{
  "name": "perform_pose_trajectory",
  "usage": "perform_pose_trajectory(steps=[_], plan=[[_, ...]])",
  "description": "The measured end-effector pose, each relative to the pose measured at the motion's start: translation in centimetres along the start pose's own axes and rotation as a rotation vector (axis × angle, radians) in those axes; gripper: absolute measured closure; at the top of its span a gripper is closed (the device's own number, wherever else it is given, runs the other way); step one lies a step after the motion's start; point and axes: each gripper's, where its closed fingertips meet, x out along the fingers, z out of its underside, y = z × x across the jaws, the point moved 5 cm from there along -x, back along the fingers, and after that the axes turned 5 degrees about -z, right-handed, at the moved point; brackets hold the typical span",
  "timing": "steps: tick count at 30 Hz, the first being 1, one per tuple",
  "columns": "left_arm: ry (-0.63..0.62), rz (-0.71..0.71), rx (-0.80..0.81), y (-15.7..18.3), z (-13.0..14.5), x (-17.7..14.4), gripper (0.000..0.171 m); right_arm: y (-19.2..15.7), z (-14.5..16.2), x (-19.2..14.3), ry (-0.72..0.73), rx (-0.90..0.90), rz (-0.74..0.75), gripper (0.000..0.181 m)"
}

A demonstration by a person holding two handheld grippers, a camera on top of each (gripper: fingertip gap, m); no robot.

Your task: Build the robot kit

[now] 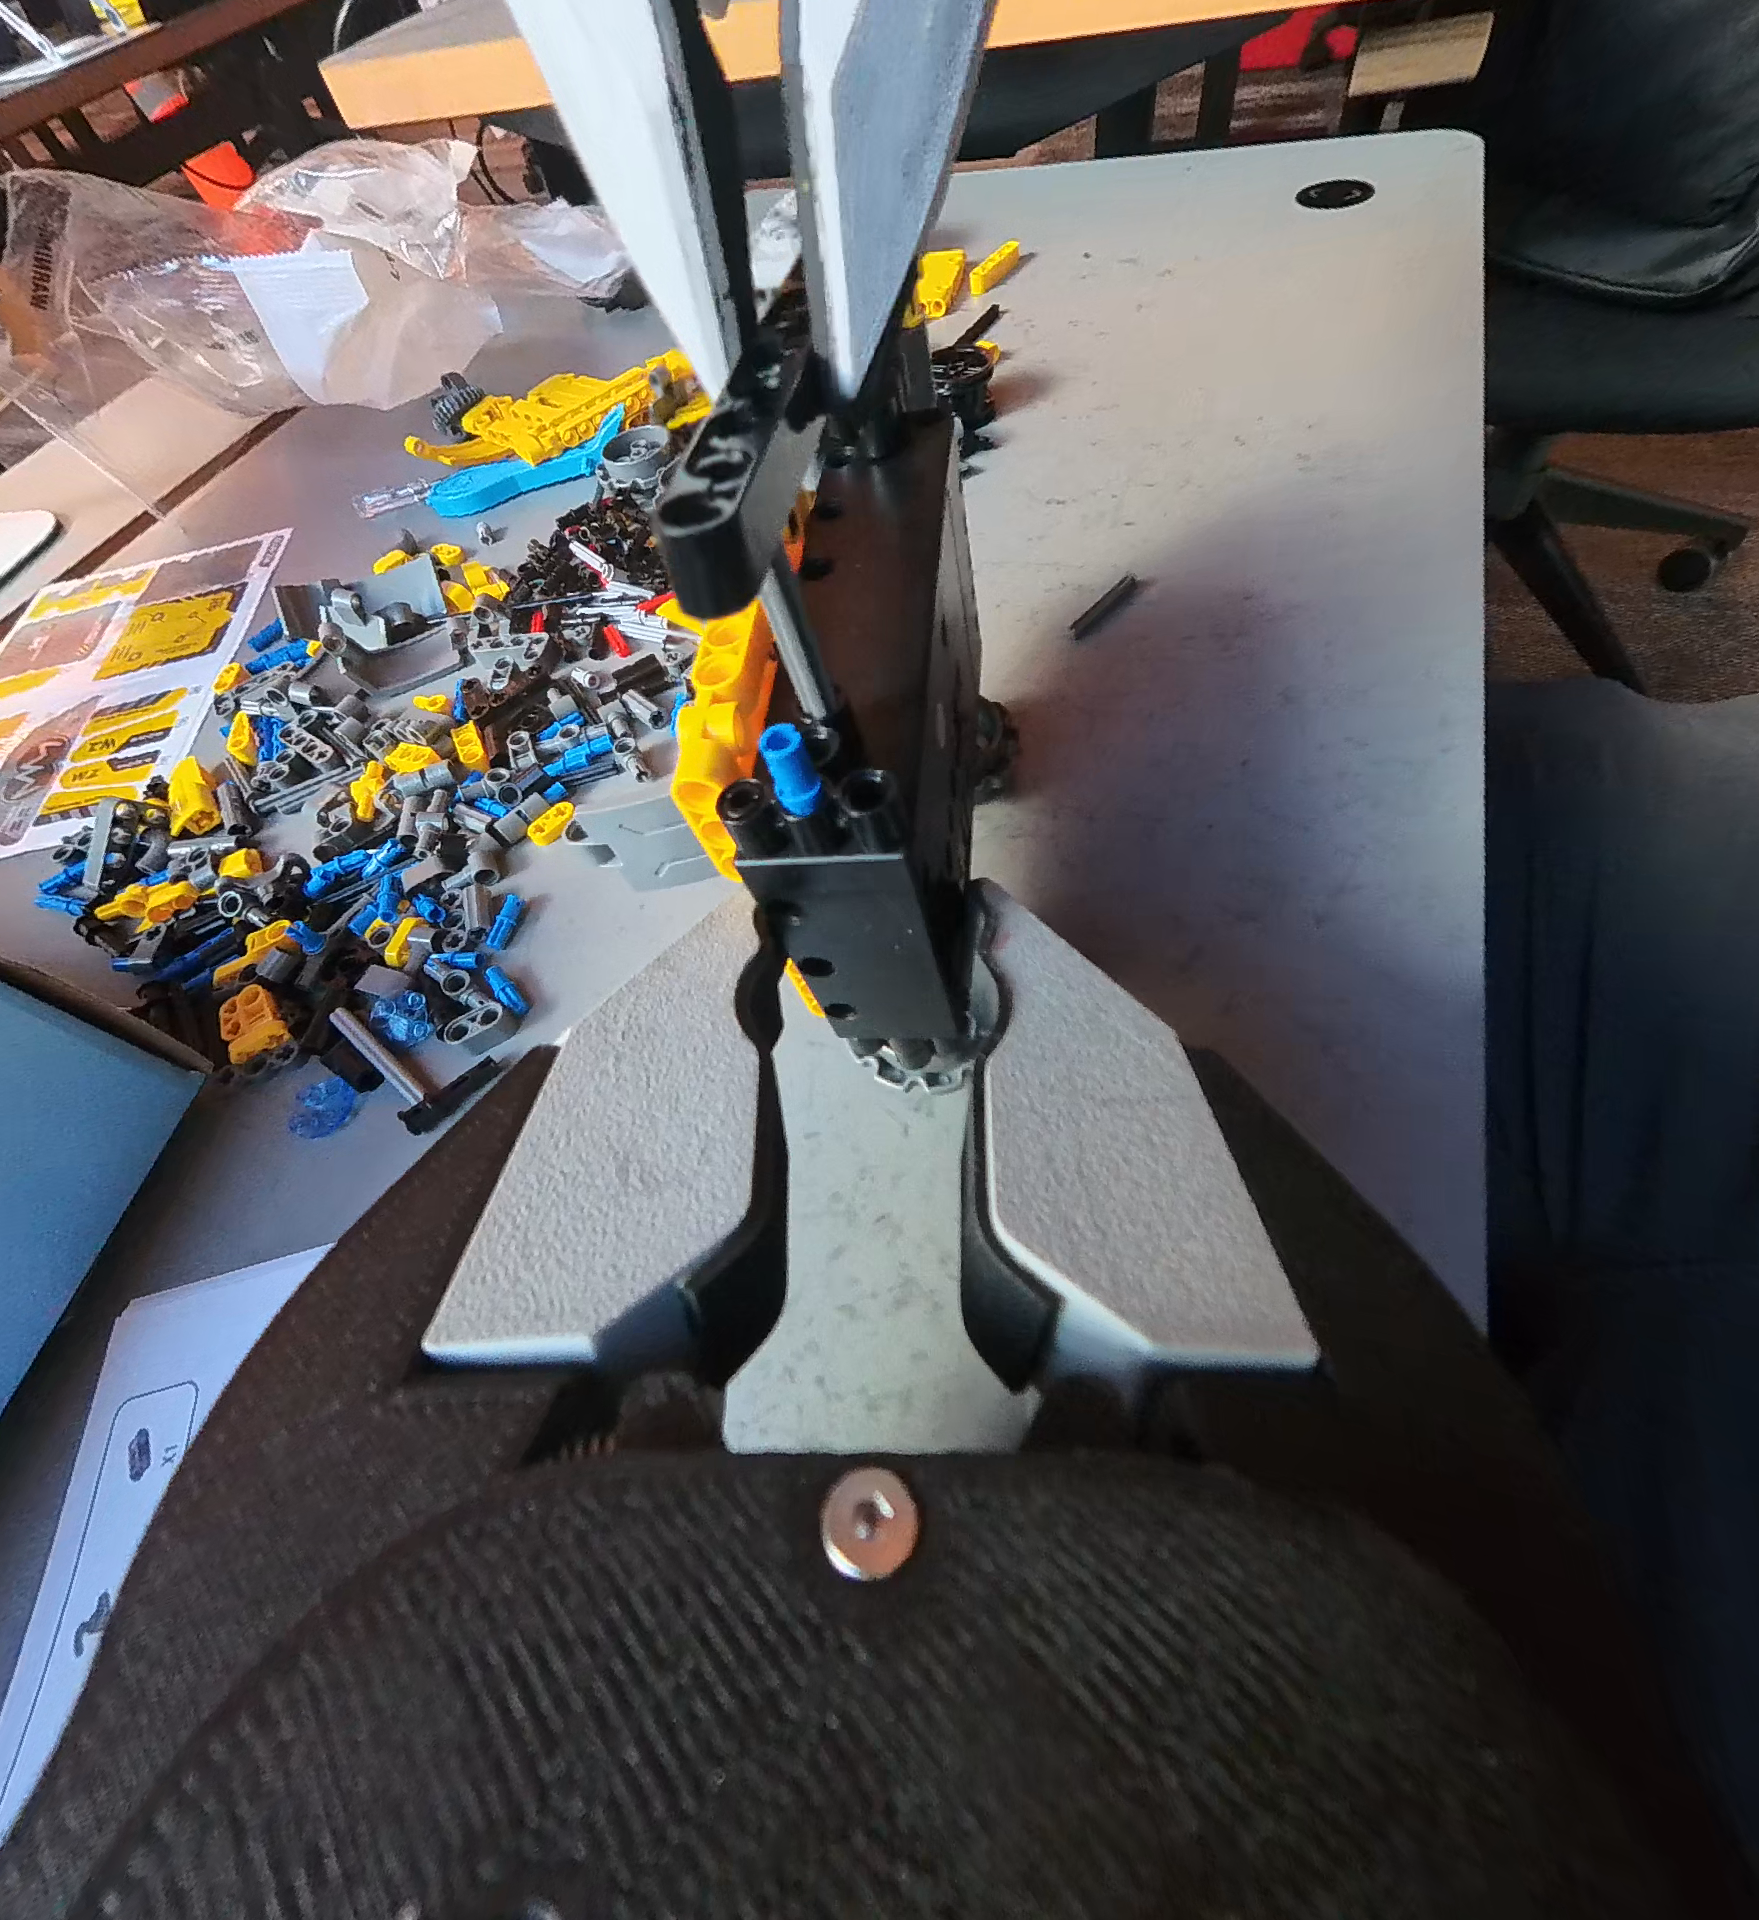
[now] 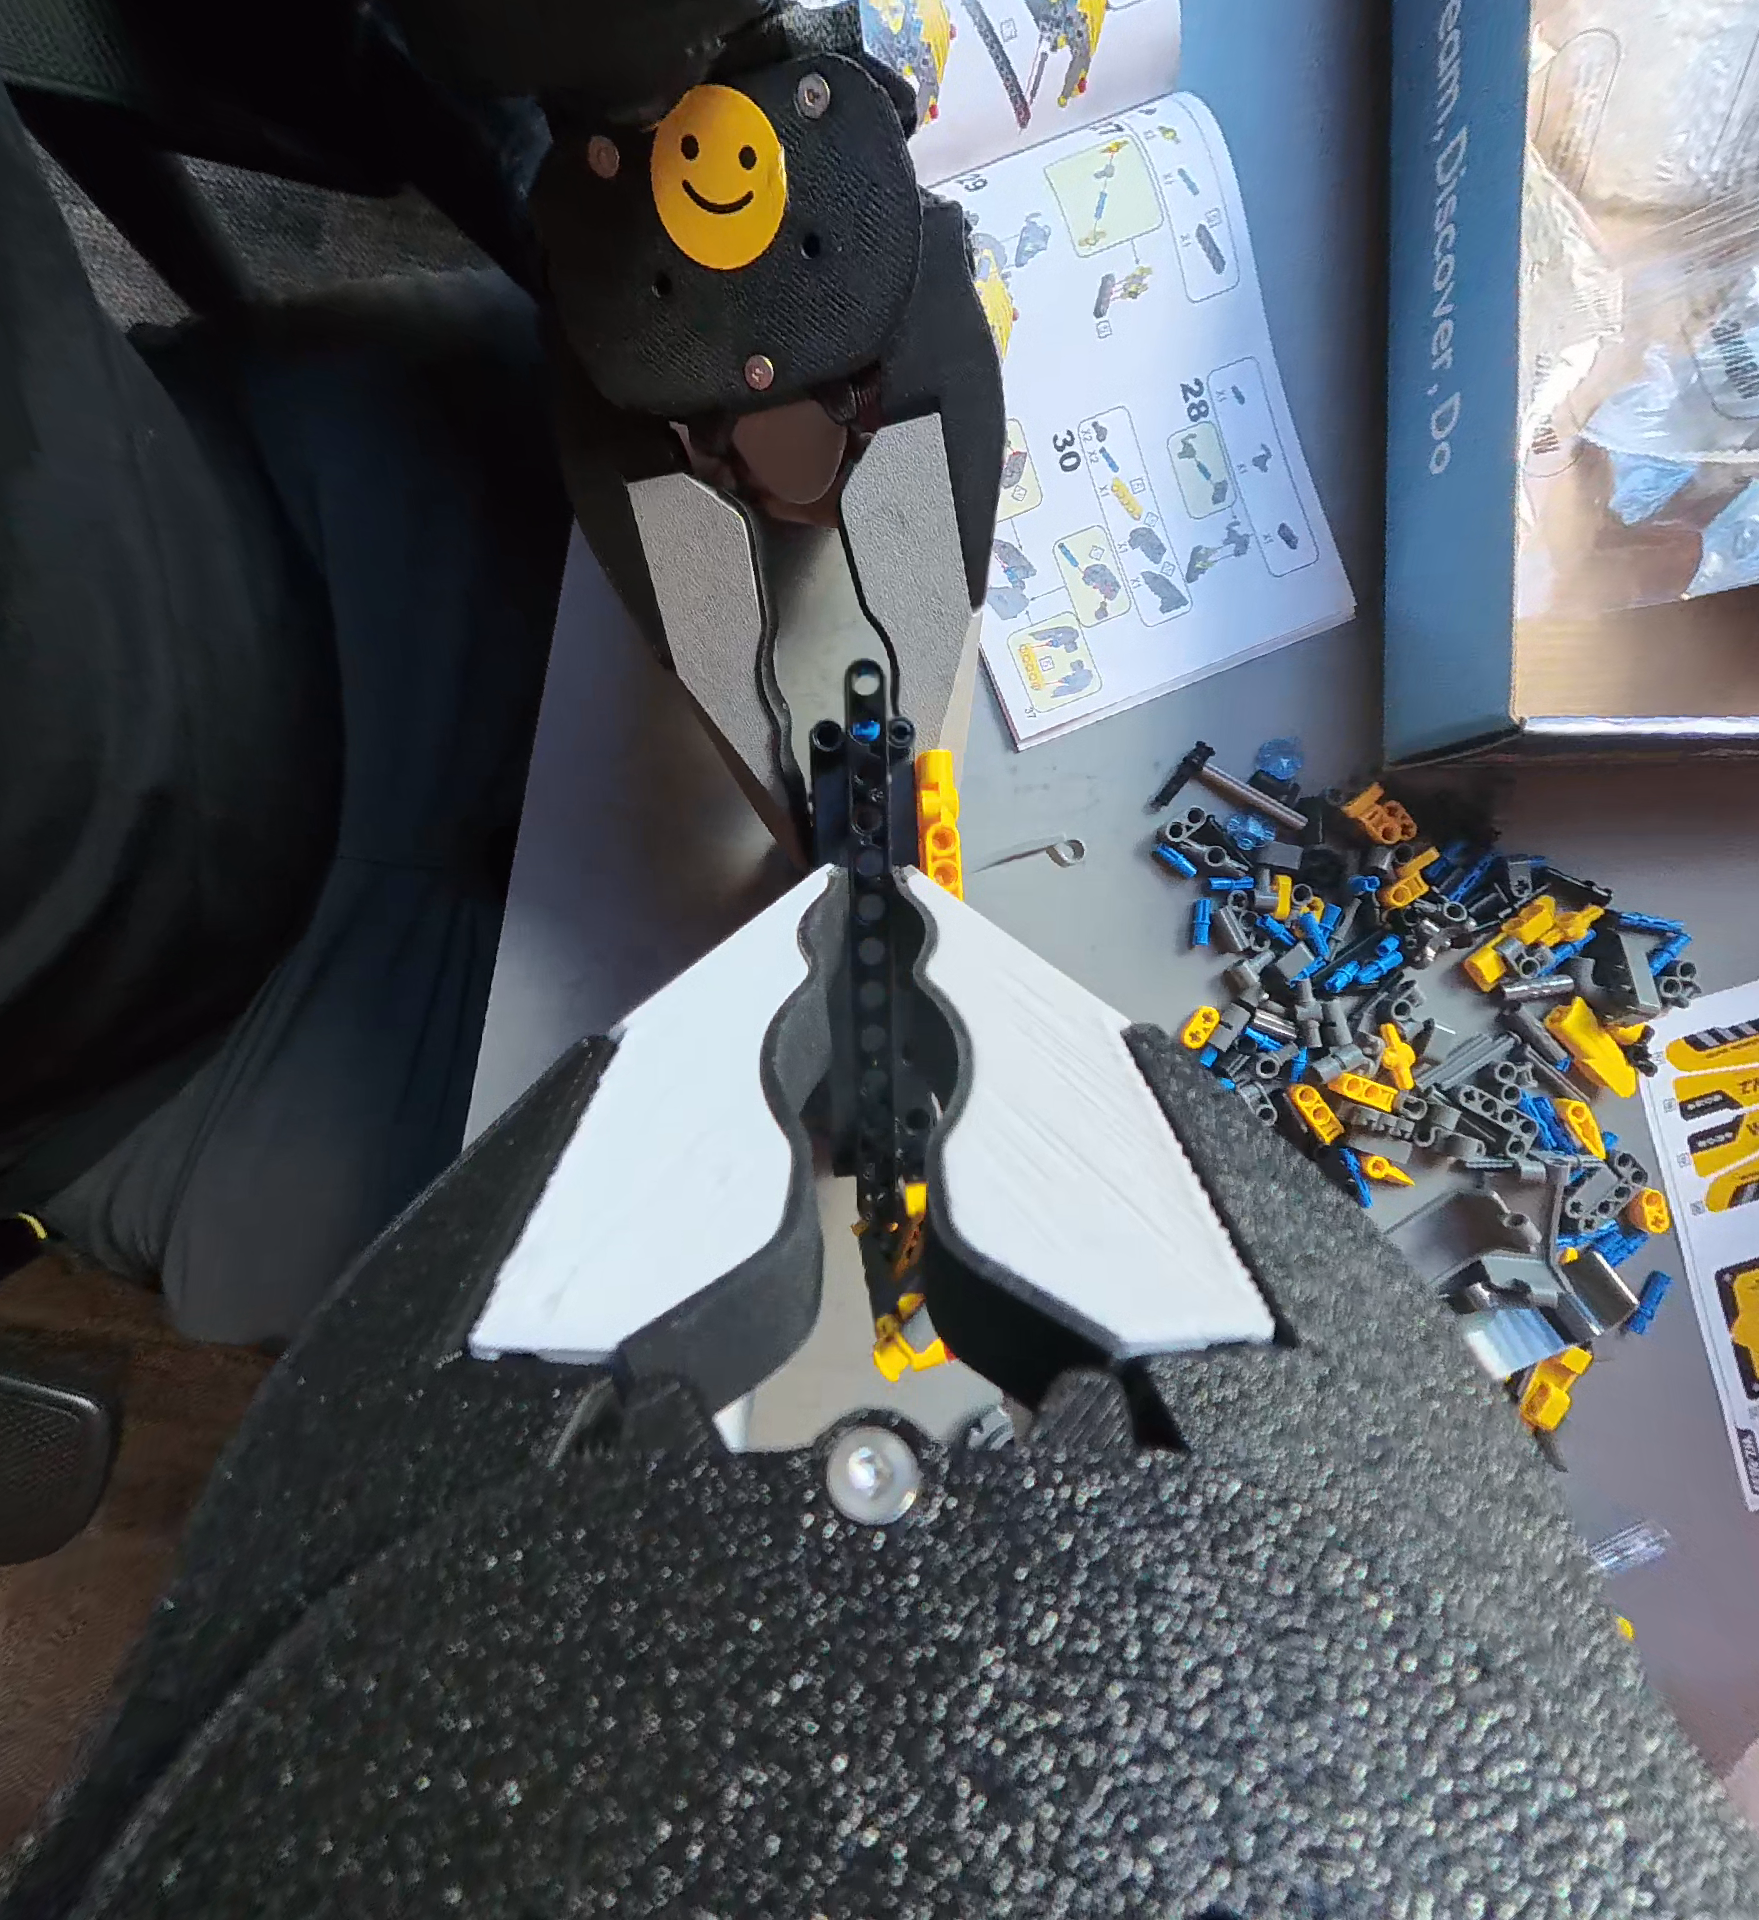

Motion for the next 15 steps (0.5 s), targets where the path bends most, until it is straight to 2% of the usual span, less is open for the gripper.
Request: perform_pose_trajectory(steps=[11,15], plan=[[0.001,0.0,-0.008,-0.07,-0.02,0.03,0.142,0.11,-0.67,-0.15,-0.111,-0.001,-0.059,0.174],[0.003,-0.003,-0.007,-0.08,-0.05,0.01,0.142,0.39,-0.59,0.47,-0.201,-0.017,-0.082,0.173]])
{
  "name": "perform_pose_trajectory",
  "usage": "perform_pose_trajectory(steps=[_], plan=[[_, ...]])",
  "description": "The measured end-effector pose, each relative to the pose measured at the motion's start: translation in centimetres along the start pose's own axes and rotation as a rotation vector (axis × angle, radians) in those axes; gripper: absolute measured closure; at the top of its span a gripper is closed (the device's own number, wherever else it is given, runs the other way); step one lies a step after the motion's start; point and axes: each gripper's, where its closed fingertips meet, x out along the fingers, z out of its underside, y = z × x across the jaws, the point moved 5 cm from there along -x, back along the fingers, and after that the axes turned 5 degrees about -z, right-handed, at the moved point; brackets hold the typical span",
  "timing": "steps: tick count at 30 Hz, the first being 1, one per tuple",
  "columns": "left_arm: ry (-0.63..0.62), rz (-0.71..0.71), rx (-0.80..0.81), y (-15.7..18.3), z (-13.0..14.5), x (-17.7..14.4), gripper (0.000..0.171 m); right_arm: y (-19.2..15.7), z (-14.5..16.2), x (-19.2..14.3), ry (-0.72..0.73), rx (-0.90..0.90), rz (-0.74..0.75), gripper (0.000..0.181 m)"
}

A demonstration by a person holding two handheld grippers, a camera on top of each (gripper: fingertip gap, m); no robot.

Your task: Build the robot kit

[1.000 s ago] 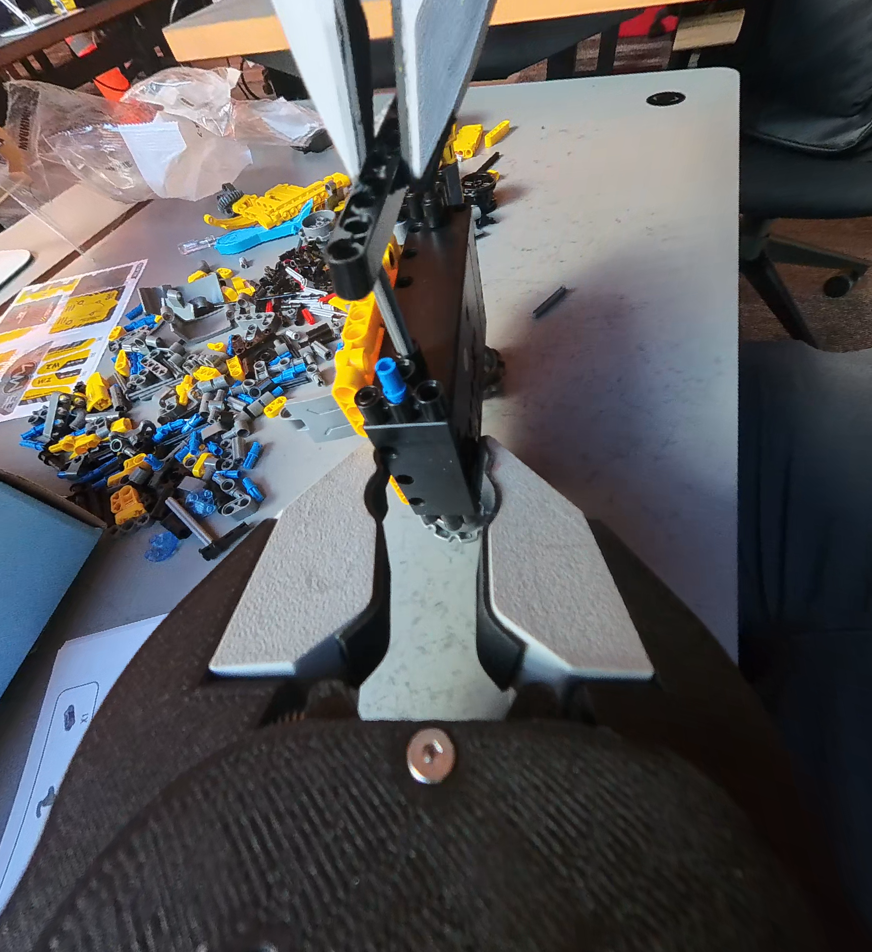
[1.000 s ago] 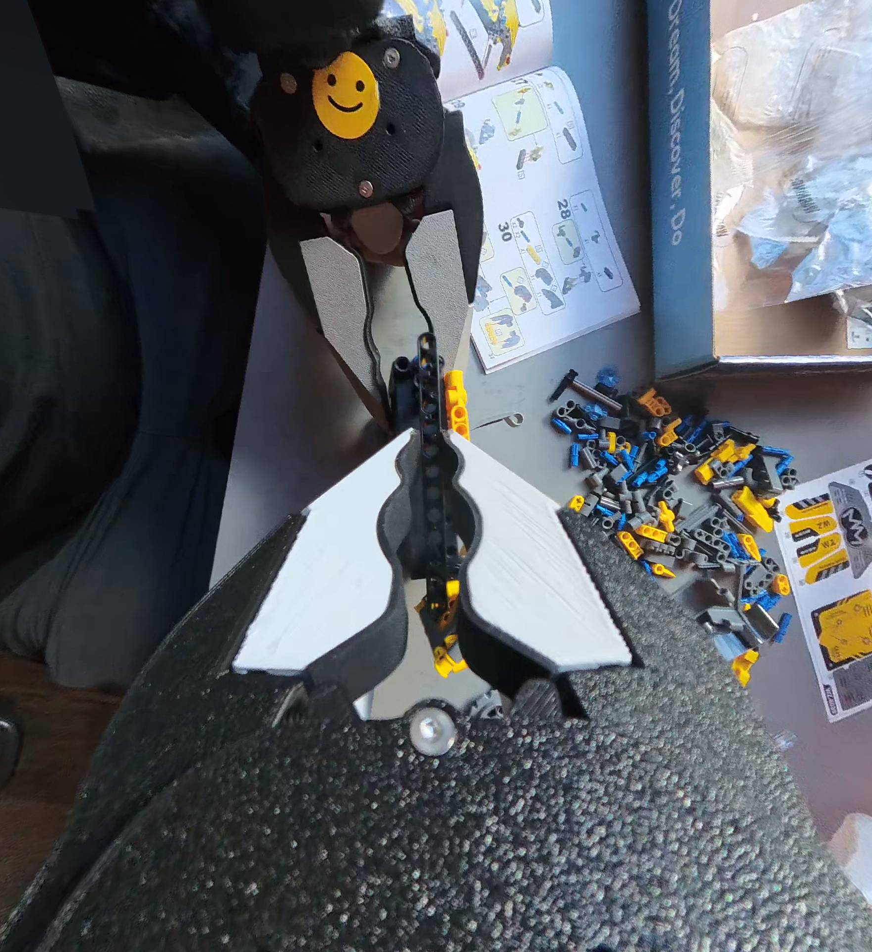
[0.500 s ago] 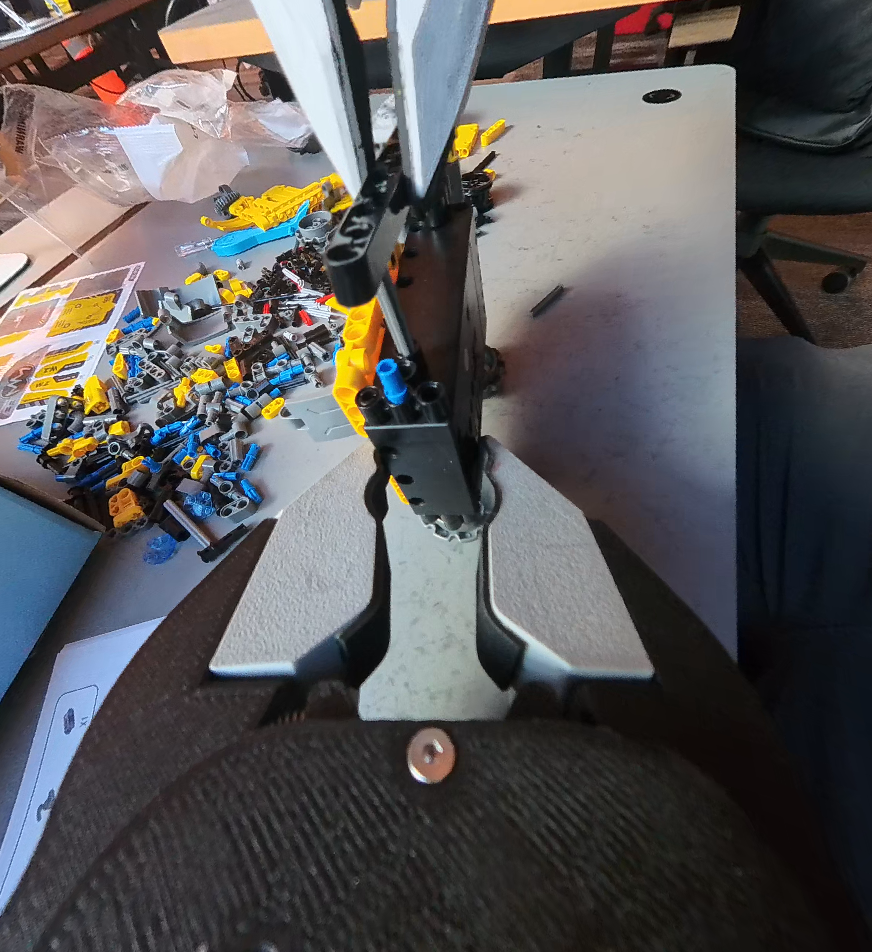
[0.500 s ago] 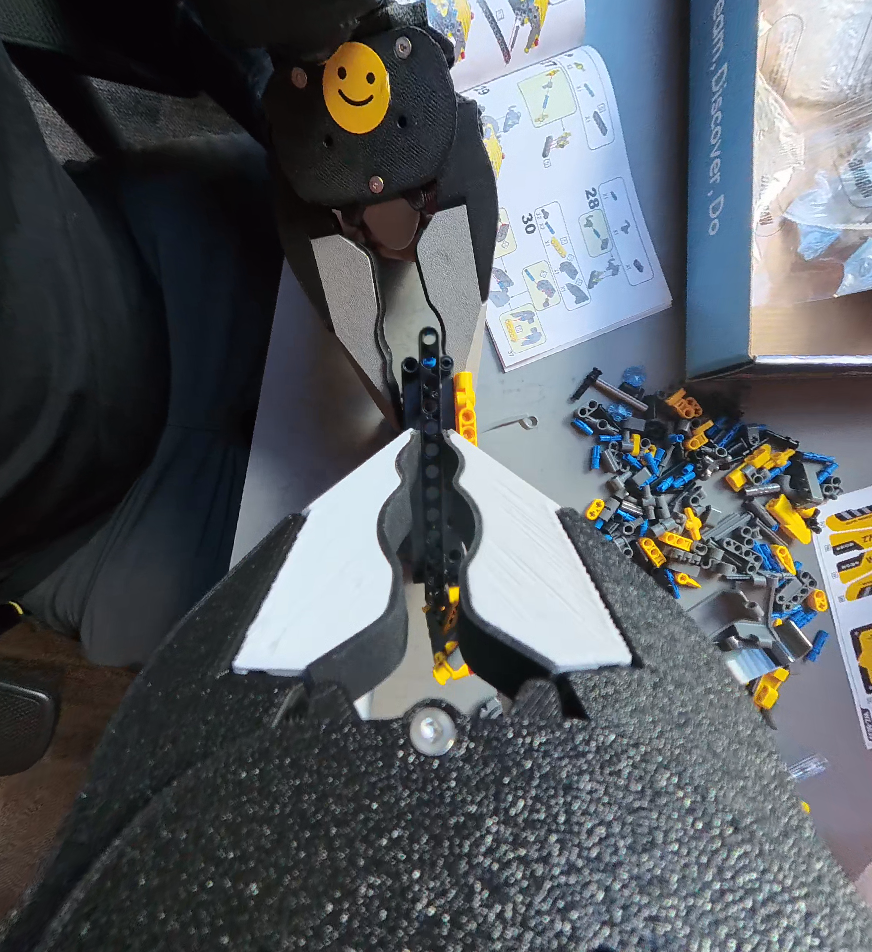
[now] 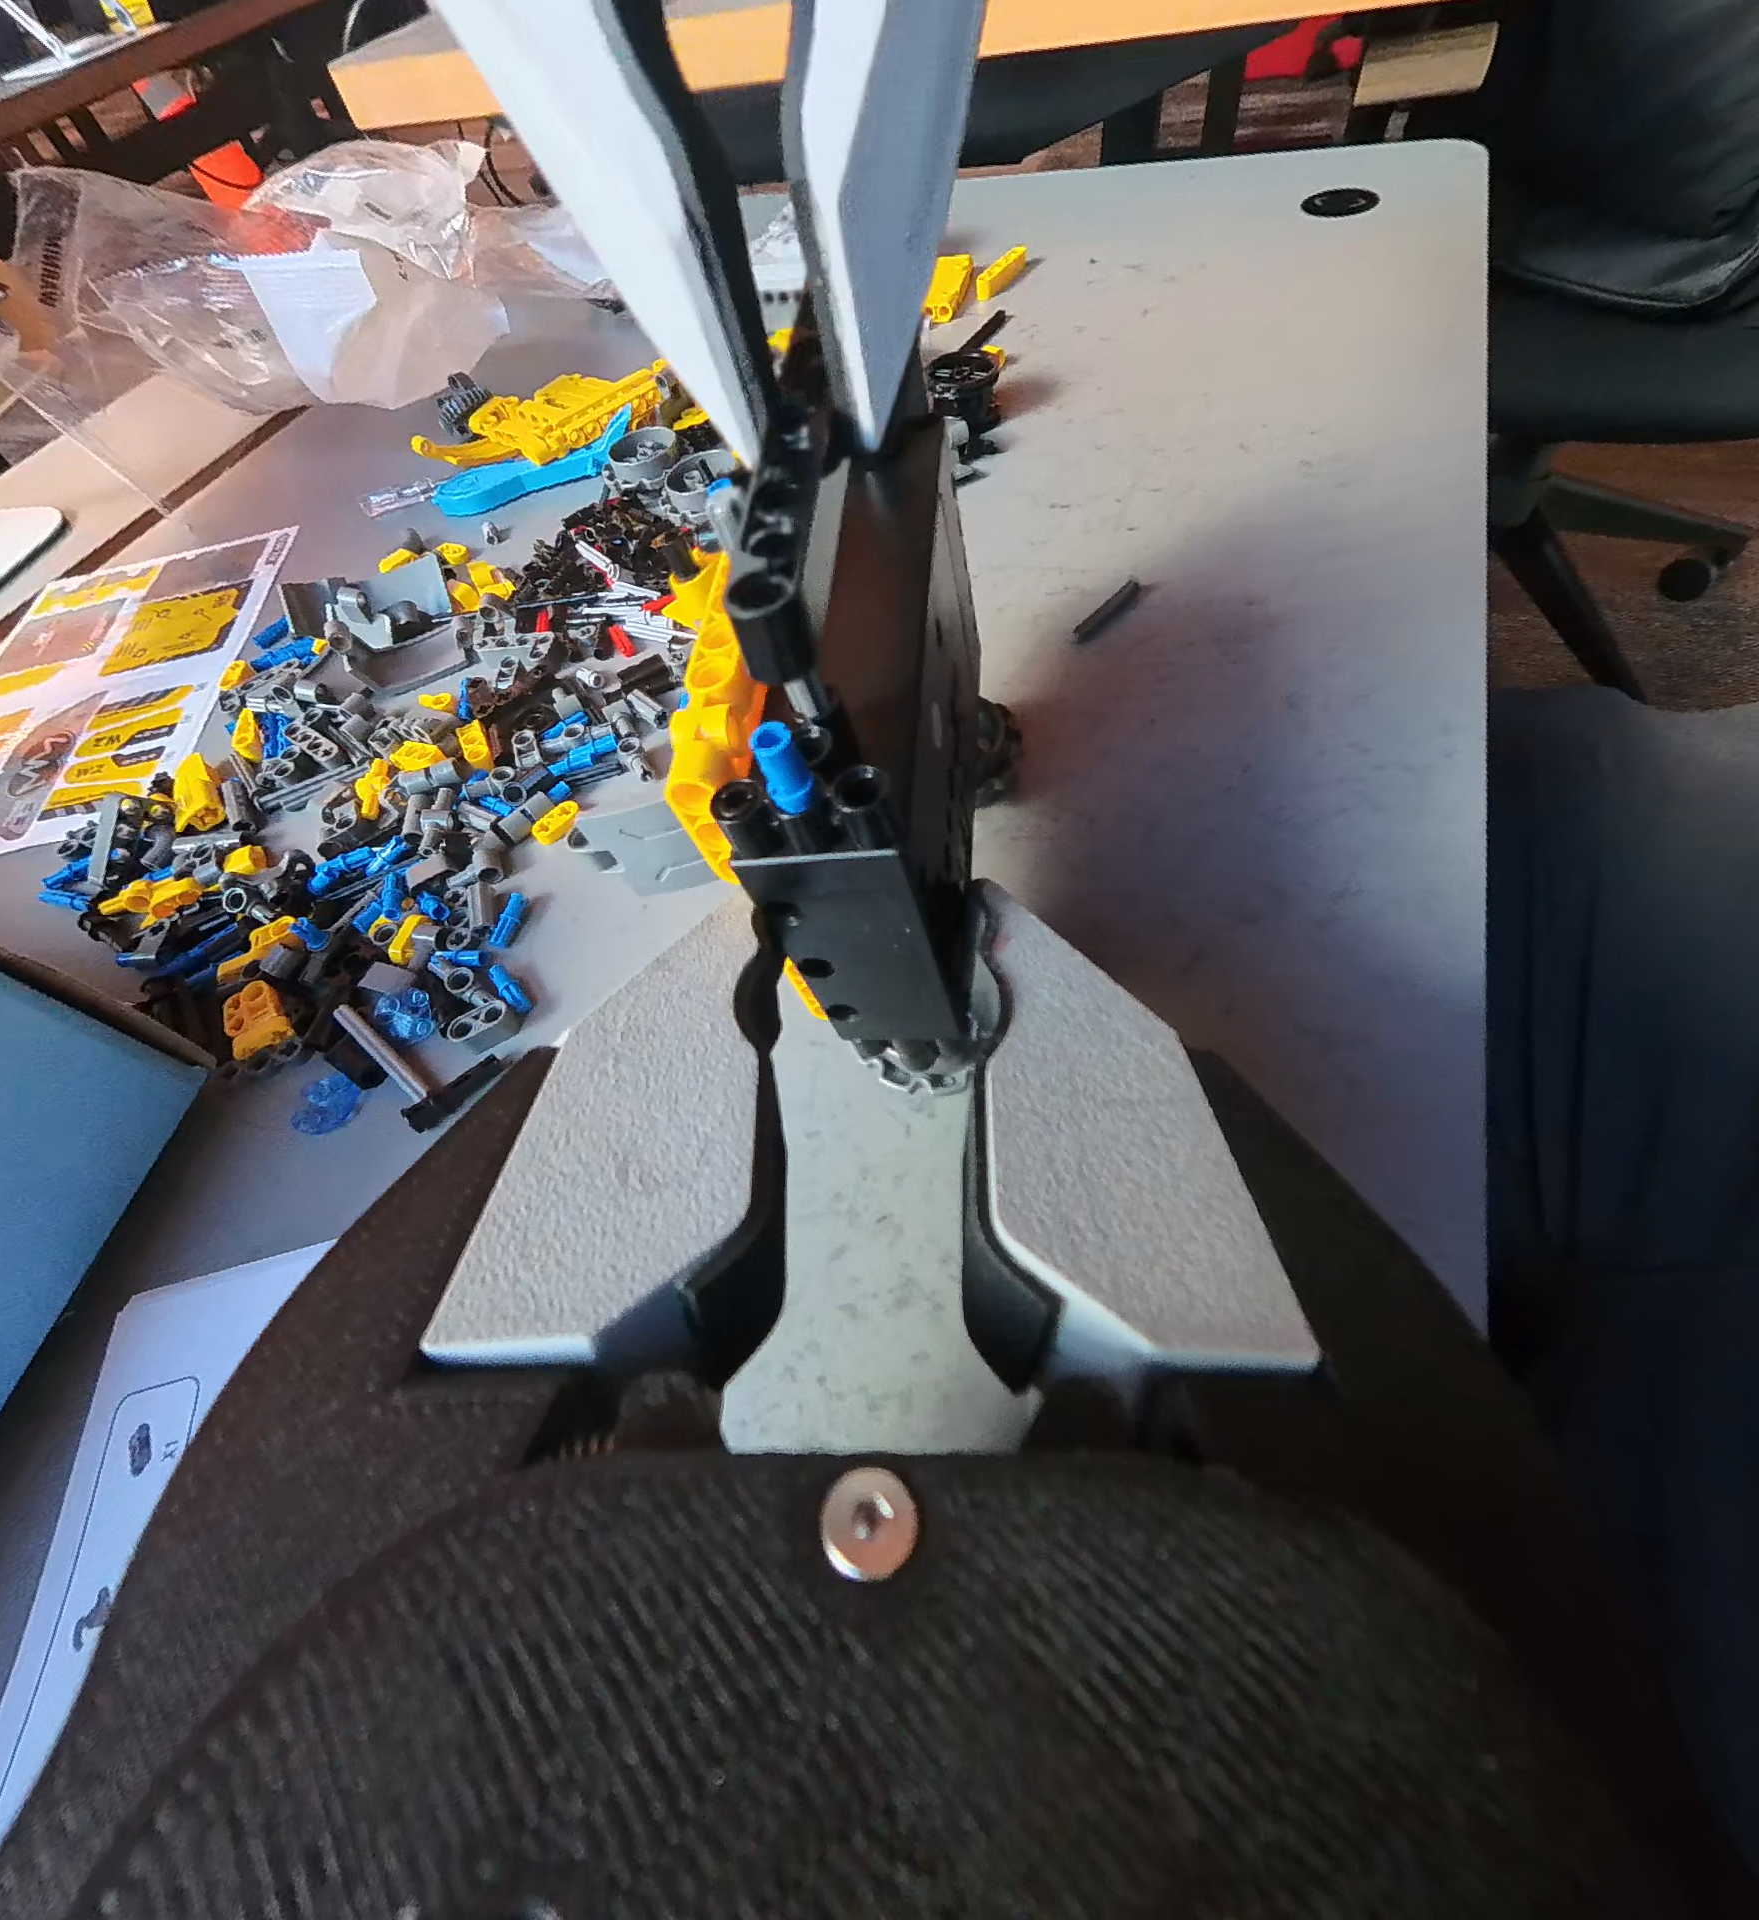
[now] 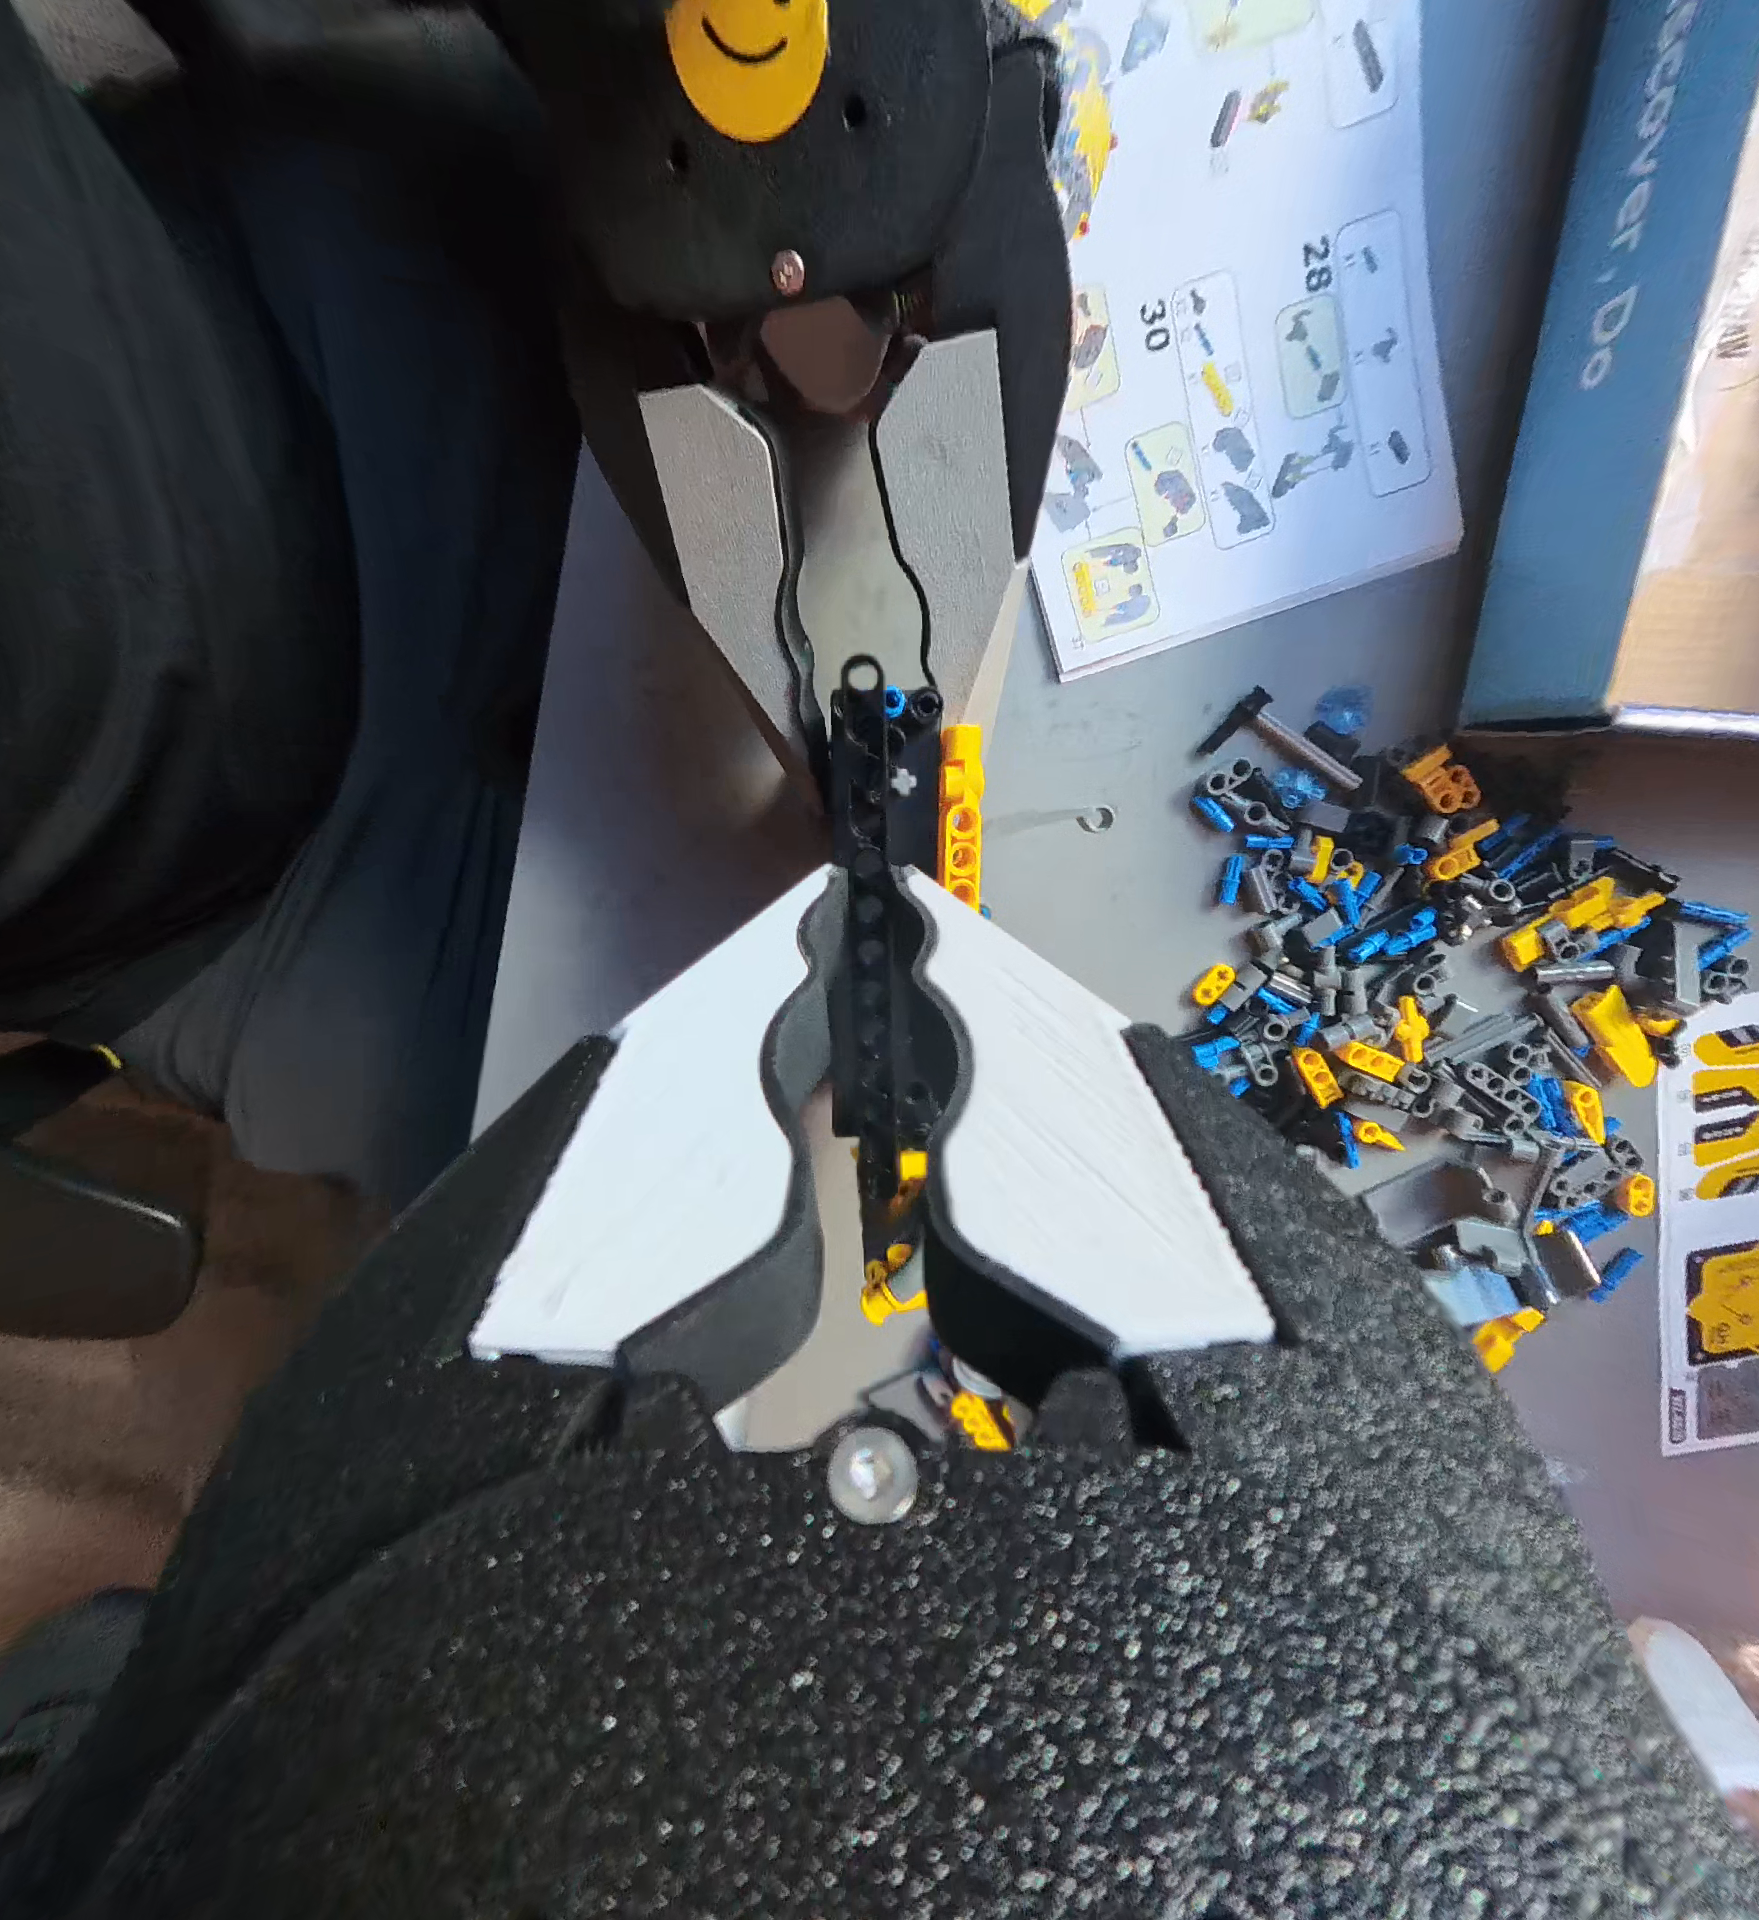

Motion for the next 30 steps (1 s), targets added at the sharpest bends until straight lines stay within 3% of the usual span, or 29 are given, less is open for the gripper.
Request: perform_pose_trajectory(steps=[16,19,24,30], plan=[[0.01,-0.005,0.016,0.1,-0.1,-0.1,0.141,0.5,0.1,-0.3,0.044,0.012,-0.039,0.173],[0.01,-0.004,0.017,0.1,-0.1,-0.1,0.13,0.6,0.0,-0.2,0.047,0.021,-0.06,0.173],[0.136,-0.033,0.005,-0.4,-1.0,-1.1,0.122,0.8,-0.4,-0.2,0.004,0.009,-0.073,0.174],[0.261,-0.032,-0.009,-0.4,-1.9,-2.1,0.126,0.8,-0.6,0.1,-0.038,0.008,-0.109,0.173]])
